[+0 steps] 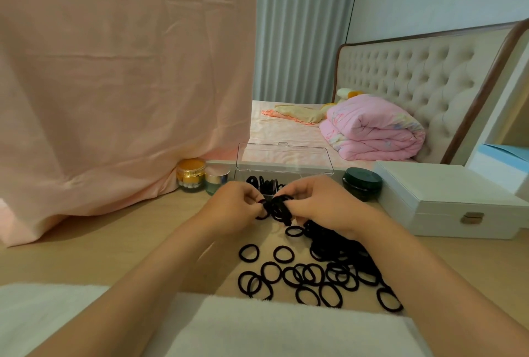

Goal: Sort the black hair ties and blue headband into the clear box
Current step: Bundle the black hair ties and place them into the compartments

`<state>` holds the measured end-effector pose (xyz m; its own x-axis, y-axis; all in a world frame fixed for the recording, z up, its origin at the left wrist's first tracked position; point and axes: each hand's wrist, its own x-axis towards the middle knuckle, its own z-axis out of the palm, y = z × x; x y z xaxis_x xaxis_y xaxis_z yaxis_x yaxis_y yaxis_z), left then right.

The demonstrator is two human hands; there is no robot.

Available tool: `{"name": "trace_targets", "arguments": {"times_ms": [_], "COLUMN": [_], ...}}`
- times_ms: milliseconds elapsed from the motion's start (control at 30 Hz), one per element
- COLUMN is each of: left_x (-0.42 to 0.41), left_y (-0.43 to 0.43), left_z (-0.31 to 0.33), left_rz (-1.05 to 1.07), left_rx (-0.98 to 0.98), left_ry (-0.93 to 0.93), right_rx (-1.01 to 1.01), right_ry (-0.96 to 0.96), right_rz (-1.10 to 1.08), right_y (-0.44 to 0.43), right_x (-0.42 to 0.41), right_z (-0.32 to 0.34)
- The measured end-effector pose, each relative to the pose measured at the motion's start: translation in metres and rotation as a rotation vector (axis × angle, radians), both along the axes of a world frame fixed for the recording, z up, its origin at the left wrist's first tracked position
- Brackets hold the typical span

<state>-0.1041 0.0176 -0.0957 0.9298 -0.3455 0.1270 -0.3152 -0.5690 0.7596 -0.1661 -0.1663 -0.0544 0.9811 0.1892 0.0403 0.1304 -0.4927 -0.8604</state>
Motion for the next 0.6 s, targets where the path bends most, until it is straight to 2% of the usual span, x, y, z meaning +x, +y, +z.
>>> {"name": "trace_targets", "arguments": {"times_ms": [67, 167, 300, 367, 467, 600], "left_x": [-0.002, -0.006, -0.006, -0.006, -0.005, 0.0], "left_y": [-0.001, -0.002, -0.001, 0.0, 0.001, 0.007], "left_z": [0.001, 0.005, 0.009, 0.008, 0.005, 0.004], "left_rz": [-0.016, -0.126, -0.209, -0.249, -0.244, -0.17], "left_rx": [-0.168, -0.416, -0.556, -0.569, -0.479, -0.54], "left_ry": [0.135, 0.4, 0.593, 0.618, 0.53, 0.545], "right_rx": [0.118, 0.098, 0.074, 0.039, 0.037, 0.242], "right_ry": [0.06, 0.06, 0.024, -0.002, 0.006, 0.134], "right_rz": [-0.004, -0.103, -0.251, -0.295, -0.297, -0.227], "right_y": [0.003, 0.006, 0.008, 0.011, 0.014, 0.008], "right_x": [0.0, 0.005, 0.01, 0.012, 0.012, 0.009], "right_z": [-0.002, -0.008, -0.017, -0.02, -0.019, -0.014]}}
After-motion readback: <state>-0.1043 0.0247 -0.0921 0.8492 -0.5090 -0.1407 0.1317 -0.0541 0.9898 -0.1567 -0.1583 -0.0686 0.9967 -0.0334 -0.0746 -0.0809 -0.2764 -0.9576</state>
